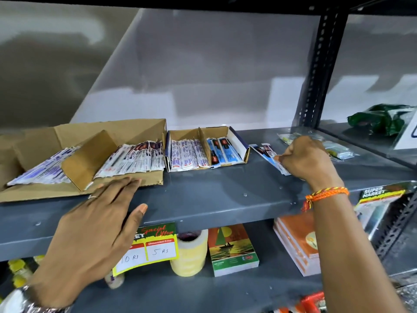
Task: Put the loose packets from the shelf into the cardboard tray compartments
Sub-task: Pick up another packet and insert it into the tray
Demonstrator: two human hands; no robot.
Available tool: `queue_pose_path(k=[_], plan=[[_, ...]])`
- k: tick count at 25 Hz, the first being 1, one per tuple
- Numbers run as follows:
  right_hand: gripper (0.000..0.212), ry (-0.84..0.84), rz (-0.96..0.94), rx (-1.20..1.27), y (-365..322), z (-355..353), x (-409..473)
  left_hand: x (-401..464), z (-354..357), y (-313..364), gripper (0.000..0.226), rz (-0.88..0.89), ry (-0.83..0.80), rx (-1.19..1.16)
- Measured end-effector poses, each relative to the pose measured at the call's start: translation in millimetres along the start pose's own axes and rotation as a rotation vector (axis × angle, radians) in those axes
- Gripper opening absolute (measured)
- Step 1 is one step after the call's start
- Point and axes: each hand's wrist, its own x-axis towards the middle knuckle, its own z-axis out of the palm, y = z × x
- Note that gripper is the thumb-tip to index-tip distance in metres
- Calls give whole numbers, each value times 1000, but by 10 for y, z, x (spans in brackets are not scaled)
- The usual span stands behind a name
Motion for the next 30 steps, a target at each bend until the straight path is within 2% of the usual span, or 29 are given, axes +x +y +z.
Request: queue_pose_path(k=[9,17,22,24,27,30], plan=[[13,-21,33,56,-85,-4,-43,30,46,34,69,-5,7,-11],[37,-96,103,309,-117,34,-34,30,53,32,65,-11,17,15],[27,95,69,387,-135,48,-79,32,50,39,65,-6,20,24],[15,143,29,557,-204,0,-186,33,53,41,65,-1,19,29],[21,13,-83,943,-402,-48,-428,32,65,35,65,5,22,28],[17,-173,-114,1073,-610,-13,-669,30,65,25,65,5,23,23]])
